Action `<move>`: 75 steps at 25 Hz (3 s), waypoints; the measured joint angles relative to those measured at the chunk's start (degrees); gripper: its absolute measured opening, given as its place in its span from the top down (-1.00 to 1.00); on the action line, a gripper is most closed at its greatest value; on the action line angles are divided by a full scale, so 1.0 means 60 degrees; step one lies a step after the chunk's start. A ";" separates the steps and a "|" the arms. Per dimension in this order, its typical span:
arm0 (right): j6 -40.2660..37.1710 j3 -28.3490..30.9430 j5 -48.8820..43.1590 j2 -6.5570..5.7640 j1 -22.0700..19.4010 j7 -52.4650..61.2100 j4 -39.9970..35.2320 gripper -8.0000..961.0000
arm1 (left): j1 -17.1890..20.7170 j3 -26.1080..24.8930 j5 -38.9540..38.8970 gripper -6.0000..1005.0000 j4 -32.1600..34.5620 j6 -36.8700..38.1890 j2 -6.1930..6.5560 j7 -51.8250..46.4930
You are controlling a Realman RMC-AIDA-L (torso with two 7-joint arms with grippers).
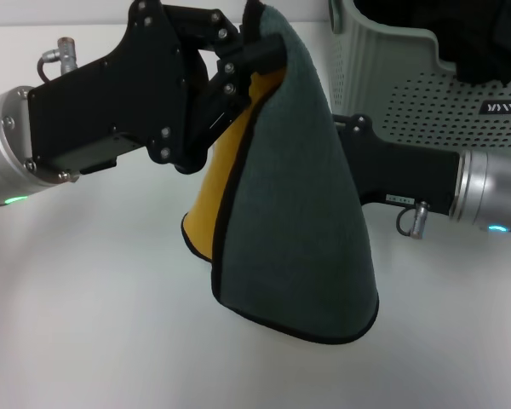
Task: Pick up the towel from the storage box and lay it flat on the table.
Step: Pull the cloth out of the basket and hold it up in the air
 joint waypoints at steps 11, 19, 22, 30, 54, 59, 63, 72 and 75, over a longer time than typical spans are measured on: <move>0.0089 -0.0097 0.0015 -0.0002 0.0033 0.0029 0.0576 -0.29 | 0.0013 0.0008 0.0016 0.93 0.0009 0.0088 -0.0004 0.0050; 0.0107 -0.0119 0.0056 -0.0001 -0.0037 0.0050 0.0868 -0.20 | 0.0029 0.0008 0.0020 0.93 -0.0001 0.0096 -0.0005 0.0055; 0.0115 -0.0119 0.0088 -0.0001 -0.0017 0.0048 0.0975 -0.16 | 0.0007 0.0007 0.0020 0.93 -0.0010 0.0095 -0.0012 0.0055; 0.0402 -0.0331 0.0138 -0.0001 0.0001 0.0052 0.1048 0.37 | 0.0001 0.0025 0.0019 0.93 -0.0007 0.0106 -0.0019 0.0058; 0.0887 -0.0799 0.0289 -0.0001 0.0010 -0.0101 0.1079 0.82 | 0.0076 0.0352 -0.0071 0.93 -0.0001 0.0364 -0.0033 0.0087; 0.0912 -0.0713 0.0289 -0.0001 -0.0033 -0.0097 0.1021 0.84 | 0.0079 0.0359 -0.0029 0.93 -0.0066 0.0457 -0.0033 0.0087; 0.0881 -0.0682 0.0287 -0.0038 -0.0098 -0.0097 0.0816 0.98 | 0.0153 0.0368 0.0111 0.93 -0.0088 0.0462 -0.0031 0.0035; 0.0453 -0.0552 0.0112 -0.0657 -0.0530 0.0618 -0.0568 0.97 | 0.0827 0.0282 0.0489 0.93 -0.0069 0.0456 0.0241 -0.0557; 0.0079 0.0094 -0.0056 -0.0754 -0.1064 0.0840 -0.1403 0.96 | 0.1049 0.0272 0.0520 0.93 -0.0044 0.0441 0.0452 -0.1083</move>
